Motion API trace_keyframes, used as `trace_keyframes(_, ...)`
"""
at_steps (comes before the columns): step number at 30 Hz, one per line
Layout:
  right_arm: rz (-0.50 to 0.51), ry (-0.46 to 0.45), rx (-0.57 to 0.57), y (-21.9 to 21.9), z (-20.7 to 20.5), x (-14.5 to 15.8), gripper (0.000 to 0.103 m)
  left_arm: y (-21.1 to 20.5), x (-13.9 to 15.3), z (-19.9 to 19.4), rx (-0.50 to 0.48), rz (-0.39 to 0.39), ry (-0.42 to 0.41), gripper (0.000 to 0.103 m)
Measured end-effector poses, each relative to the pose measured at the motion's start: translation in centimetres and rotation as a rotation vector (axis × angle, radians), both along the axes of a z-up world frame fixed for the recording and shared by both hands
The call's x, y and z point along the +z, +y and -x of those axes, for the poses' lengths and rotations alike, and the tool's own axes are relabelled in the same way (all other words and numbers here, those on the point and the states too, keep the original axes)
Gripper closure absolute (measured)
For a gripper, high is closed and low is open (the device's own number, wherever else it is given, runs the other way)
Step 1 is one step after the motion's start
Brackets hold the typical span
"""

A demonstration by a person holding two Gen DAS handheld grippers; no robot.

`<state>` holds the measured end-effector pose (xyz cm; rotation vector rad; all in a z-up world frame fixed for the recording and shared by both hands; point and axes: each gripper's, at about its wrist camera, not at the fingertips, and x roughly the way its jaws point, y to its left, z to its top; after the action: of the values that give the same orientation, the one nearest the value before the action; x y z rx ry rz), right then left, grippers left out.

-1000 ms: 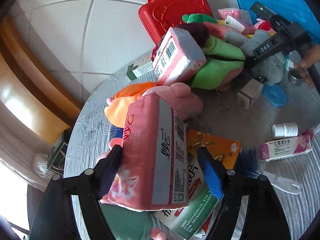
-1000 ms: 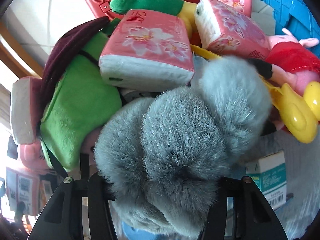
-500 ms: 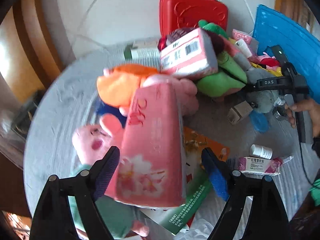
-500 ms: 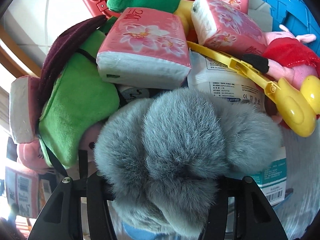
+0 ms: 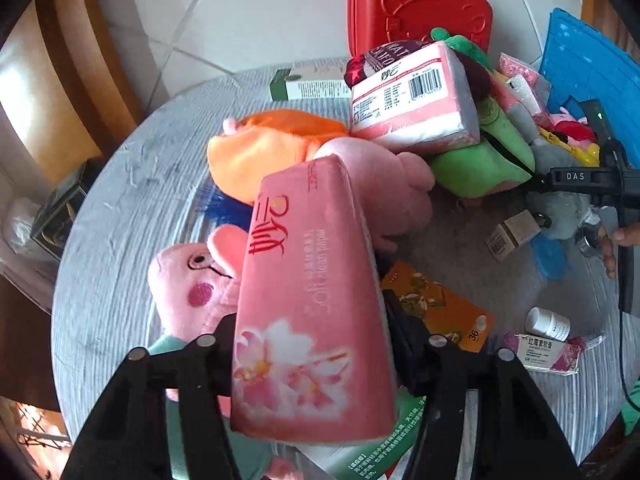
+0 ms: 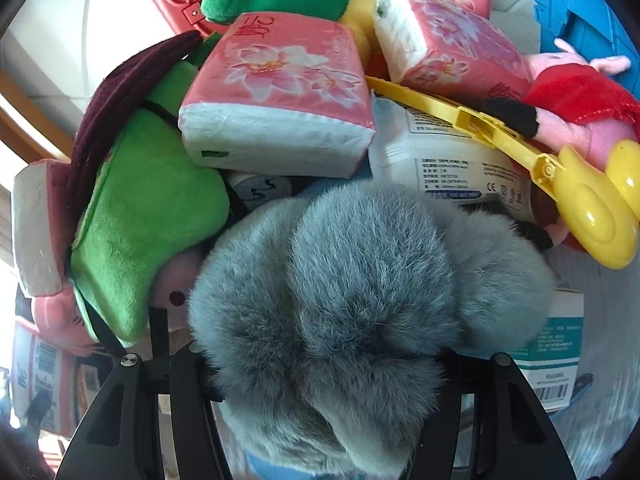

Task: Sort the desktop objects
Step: 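Lift the grey plush and pink tissue pack and carry toward the blue crate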

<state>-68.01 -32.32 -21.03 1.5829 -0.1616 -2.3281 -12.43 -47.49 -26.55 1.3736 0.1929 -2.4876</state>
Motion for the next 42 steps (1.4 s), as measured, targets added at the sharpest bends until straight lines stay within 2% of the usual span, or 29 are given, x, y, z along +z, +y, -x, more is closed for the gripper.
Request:
trace_keyframes(1,-0.010,0.002,0.013,-0.3,0.0,-0.2,0.048,0.1,-0.1,-0.1,0.010,-0.011,0.012,0.051)
trace_keyframes(6,0.017,0.051,0.047,-0.1,-0.8,0.3,0.055,2.8,0.5,-0.7,-0.013,0.106,0.020,0.053)
trace_keyframes(8,0.027,0.076,0.063,0.0,-1.5,0.9,0.056,3.4,1.0,-1.2,-0.009,0.122,0.034,0.053)
trace_keyframes(19,0.031,0.226,0.124,-0.6,-5.7,6.8,0.058,5.5,6.2,-2.9,-0.022,0.192,0.147,0.053)
trace_keyframes(20,0.039,0.240,0.127,0.8,-5.0,7.4,0.058,5.8,6.8,-3.0,-0.024,0.197,0.162,0.053)
trace_keyframes(22,0.051,0.269,0.128,1.3,-4.4,9.9,0.058,6.2,7.9,-3.1,-0.027,0.206,0.186,0.053)
trace_keyframes(25,0.075,0.319,0.125,4.0,-6.1,13.7,0.058,7.2,9.9,-3.1,-0.042,0.233,0.225,0.053)
trace_keyframes(28,0.100,0.377,0.110,3.2,-5.0,16.5,0.058,8.4,12.2,-3.1,-0.064,0.254,0.285,0.053)
trace_keyframes(35,0.132,0.552,0.082,5.4,-10.3,23.9,0.058,12.0,17.3,-2.1,-0.121,0.279,0.404,0.053)
trace_keyframes(42,0.127,0.714,0.016,9.3,-15.5,30.5,0.058,18.3,22.3,-0.4,-0.247,0.304,0.540,0.053)
